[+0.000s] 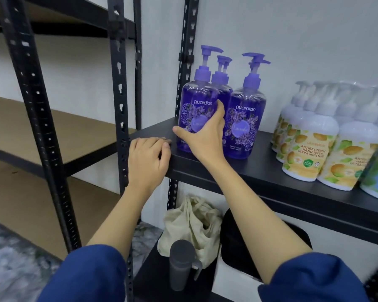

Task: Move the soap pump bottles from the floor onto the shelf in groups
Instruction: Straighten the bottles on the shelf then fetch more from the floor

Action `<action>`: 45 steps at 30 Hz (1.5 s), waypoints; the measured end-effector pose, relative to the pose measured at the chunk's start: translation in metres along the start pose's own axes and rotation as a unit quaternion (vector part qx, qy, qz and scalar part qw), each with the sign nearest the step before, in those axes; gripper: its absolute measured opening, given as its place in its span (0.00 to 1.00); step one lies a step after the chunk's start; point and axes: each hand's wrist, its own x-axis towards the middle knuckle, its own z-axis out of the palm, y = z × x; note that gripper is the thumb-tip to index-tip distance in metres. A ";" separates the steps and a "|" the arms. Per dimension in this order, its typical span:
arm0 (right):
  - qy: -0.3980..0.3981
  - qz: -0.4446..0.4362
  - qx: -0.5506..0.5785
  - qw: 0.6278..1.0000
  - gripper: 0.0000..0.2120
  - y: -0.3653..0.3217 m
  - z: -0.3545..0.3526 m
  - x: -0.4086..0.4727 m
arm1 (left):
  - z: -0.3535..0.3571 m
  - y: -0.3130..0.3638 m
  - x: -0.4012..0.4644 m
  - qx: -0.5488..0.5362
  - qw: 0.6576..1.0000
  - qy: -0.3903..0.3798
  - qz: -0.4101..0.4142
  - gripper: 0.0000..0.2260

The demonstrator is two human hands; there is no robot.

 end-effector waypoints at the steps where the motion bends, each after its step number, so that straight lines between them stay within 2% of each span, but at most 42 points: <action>1: -0.005 0.000 0.010 1.000 0.54 -0.001 0.000 0.000 | 0.000 0.000 0.000 0.001 1.000 0.003 0.000 0.19; 6: -0.022 -0.022 0.053 0.998 0.52 -0.001 0.000 -0.001 | 0.000 0.000 0.000 0.002 1.000 0.012 0.000 0.19; 14: 0.056 -0.044 -0.066 0.995 0.50 0.000 0.004 -0.008 | 0.005 -0.002 -0.001 0.006 1.000 0.020 -0.001 0.19; 20: 0.059 -0.104 -0.106 0.987 0.47 -0.001 0.004 -0.010 | 0.005 -0.002 -0.001 0.001 1.000 0.029 -0.002 0.18; 35: 0.115 -0.104 -0.220 0.963 0.42 0.003 0.006 -0.013 | 0.004 -0.001 -0.002 0.008 0.999 0.032 0.002 0.19; 45: 0.149 -0.093 -0.245 0.953 0.39 0.005 0.007 -0.012 | 0.004 -0.001 -0.002 0.009 0.999 0.032 0.000 0.20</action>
